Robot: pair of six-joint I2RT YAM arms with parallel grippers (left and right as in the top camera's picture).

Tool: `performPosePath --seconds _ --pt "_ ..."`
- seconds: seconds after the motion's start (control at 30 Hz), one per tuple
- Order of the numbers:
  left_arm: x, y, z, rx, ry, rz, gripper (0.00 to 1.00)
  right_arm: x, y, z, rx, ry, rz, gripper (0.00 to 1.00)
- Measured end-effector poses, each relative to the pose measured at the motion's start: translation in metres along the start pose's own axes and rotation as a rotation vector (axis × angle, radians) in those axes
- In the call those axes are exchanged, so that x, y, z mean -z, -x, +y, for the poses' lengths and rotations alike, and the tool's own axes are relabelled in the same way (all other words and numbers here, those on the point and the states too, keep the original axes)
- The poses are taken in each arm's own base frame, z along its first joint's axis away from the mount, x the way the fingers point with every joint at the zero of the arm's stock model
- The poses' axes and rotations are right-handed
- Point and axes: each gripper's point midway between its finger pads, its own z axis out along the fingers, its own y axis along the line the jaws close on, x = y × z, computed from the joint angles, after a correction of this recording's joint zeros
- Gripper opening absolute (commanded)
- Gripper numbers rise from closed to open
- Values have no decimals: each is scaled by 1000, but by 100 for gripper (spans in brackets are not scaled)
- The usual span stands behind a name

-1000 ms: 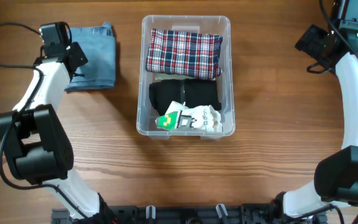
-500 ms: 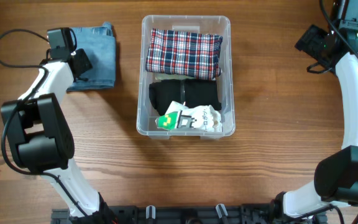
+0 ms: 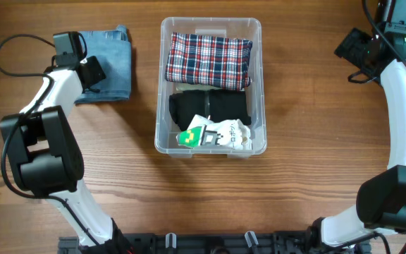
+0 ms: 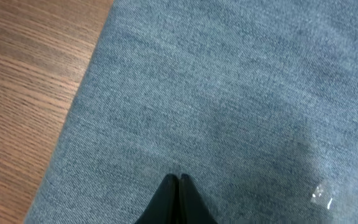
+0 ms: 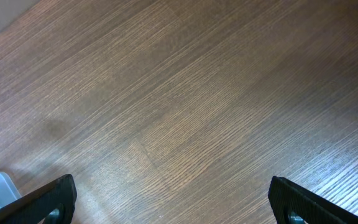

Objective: Pack container
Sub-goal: 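Lower the left gripper onto the denim's edge and grasp it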

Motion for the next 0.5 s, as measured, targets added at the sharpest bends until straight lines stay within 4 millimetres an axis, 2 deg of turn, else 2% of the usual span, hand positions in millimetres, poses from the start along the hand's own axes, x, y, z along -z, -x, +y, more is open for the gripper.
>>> performPosePath --seconds 0.5 --pt "4 -16 1 -4 3 87 4 0 0 0 0 0 0 100"
